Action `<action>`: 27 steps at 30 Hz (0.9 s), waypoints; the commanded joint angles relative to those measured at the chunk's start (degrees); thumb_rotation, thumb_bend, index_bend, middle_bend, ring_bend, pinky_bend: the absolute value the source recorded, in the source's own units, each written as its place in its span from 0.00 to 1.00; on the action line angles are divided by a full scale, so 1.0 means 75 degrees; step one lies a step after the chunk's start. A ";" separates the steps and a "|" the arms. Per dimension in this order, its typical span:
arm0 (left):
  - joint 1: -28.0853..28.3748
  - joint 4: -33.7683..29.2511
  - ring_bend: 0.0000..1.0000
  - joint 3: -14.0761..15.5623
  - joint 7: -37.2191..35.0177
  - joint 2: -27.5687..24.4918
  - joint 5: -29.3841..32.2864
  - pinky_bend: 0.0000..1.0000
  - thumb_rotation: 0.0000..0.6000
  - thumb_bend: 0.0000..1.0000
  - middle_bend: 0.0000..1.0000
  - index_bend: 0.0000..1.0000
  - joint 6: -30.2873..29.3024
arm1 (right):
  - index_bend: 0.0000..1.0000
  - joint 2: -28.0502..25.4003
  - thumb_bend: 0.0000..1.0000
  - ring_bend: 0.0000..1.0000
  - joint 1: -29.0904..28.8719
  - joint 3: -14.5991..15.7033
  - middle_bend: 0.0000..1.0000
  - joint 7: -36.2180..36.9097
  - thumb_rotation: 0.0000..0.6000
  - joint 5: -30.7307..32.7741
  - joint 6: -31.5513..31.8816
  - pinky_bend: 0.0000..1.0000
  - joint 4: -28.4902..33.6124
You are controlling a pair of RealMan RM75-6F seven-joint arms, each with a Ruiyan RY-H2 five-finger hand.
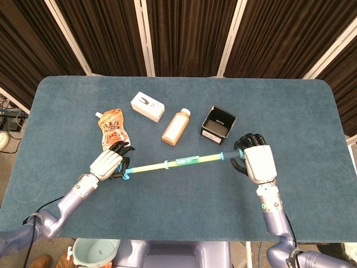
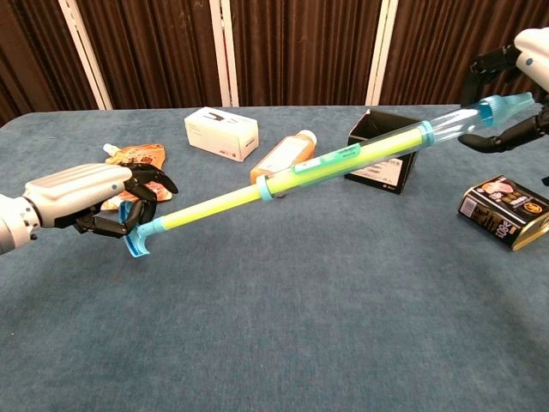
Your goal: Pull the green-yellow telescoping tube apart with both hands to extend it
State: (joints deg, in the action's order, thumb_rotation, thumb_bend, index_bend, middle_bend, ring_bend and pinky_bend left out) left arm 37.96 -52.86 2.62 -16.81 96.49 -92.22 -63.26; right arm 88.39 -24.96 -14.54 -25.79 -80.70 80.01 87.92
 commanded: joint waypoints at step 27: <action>-0.0523 -0.2253 0.07 0.0250 0.1961 -0.1912 -0.0251 0.09 1.00 0.77 0.17 0.73 -0.0531 | 0.85 -0.0782 0.30 0.33 0.0059 -0.0676 0.47 0.0557 1.00 0.1056 0.0041 0.32 -0.0484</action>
State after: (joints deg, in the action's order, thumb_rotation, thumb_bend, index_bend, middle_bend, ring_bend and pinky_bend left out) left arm 34.09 -69.70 4.51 -2.16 82.22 -94.13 -67.29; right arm 82.56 -24.48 -19.57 -21.62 -72.82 80.30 84.26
